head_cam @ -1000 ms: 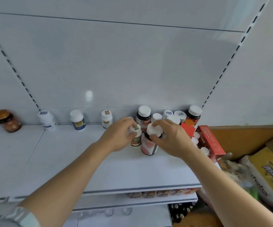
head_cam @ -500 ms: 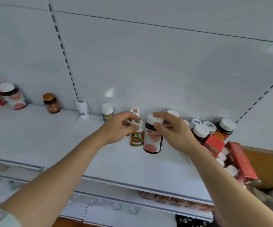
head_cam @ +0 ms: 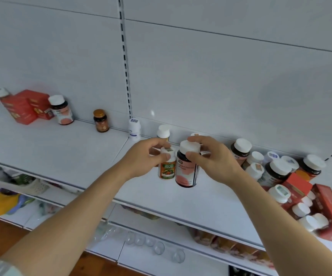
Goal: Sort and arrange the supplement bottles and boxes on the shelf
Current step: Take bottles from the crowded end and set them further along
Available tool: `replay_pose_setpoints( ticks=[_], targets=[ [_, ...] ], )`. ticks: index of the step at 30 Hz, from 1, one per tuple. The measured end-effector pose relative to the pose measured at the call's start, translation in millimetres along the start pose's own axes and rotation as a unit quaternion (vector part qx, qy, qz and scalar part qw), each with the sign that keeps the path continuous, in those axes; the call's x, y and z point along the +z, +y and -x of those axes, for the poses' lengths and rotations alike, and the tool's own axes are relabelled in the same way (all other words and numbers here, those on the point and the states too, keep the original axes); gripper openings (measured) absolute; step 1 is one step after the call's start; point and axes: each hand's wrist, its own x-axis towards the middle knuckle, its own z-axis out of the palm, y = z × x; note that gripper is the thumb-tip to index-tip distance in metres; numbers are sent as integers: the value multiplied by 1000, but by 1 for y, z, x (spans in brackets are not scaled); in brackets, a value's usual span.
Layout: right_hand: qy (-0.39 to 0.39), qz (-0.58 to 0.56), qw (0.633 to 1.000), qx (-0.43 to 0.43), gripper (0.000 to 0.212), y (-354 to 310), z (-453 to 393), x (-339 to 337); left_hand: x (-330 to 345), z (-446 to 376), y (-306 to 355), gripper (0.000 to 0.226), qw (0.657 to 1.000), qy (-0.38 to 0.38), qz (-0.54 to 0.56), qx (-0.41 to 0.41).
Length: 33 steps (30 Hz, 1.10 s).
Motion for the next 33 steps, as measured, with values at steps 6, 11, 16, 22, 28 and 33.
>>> replay_pose_setpoints(
  ticks=[6, 11, 16, 22, 28, 33],
  targets=[
    [-6, 89, 996, 22, 30, -57, -9, 39, -59, 22, -10, 22, 999, -9, -25, 23],
    [13, 83, 996, 41, 46, -85, -16, 83, -100, 39, -29, 23, 999, -7, -37, 30],
    [26, 90, 995, 26, 51, -106, -19, 113, -129, 47, -46, 23, 999, -10, -34, 23],
    [16, 111, 994, 13, 46, -119, -45, 133, -155, 38, -59, 23, 999, -5, -44, 19],
    [-90, 204, 974, -35, 56, -117, -84, 134, -184, 14, -69, 24, 998, 19, -65, 1],
    [-182, 192, 962, -66, 45, -131, -120, 132, -210, -2, -72, 25, 997, 45, -64, -14]
  ],
)
